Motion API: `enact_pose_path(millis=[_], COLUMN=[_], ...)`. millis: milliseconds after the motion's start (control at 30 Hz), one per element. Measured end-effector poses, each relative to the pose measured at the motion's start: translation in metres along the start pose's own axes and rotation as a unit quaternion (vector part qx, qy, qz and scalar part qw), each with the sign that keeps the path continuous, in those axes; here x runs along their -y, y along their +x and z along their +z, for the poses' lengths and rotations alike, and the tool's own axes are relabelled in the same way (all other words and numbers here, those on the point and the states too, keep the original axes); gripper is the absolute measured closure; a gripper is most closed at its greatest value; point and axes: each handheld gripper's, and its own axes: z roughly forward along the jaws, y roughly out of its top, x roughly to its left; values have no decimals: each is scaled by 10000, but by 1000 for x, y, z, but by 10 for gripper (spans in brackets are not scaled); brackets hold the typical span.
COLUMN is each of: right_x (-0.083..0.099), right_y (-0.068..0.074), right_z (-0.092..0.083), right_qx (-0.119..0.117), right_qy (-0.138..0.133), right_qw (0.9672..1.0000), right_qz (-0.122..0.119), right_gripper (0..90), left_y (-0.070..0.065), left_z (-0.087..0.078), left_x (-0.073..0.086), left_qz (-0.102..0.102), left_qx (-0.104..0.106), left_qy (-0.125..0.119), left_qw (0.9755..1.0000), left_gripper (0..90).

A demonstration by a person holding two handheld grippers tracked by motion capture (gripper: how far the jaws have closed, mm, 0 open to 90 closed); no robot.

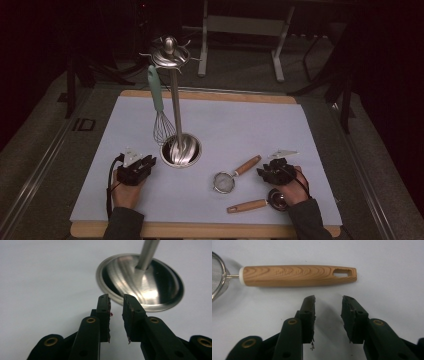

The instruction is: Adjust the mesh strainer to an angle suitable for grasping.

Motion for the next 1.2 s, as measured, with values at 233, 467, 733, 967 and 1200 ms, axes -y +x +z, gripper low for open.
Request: enact_pose_path(millis=[233, 467, 733, 967, 1200], right_x=[0, -3, -15, -36, -56], right_y=[1, 4, 8, 15, 23], right_z=[3, 5, 13, 26, 41], right_qx=[29, 47, 82, 177, 199], right_qy=[74, 160, 300, 470, 594], right_qw=[10000, 9999, 9993, 9978, 9963], right_qz=[-28, -11, -206, -436, -594], right_gripper=[672, 829, 855, 856, 849], left_y=[5, 6, 1, 4, 5], left_z=[-1, 3, 5, 5, 5], left_x=[3, 5, 6, 6, 5], left_qz=[-43, -73, 104, 1, -48], left_qx=[-307, -366, -490, -435, -408], left_qy=[176, 209, 254, 262, 282], left_qw=[9994, 9991, 9984, 9987, 9988], left_gripper=[752, 742, 741, 733, 730])
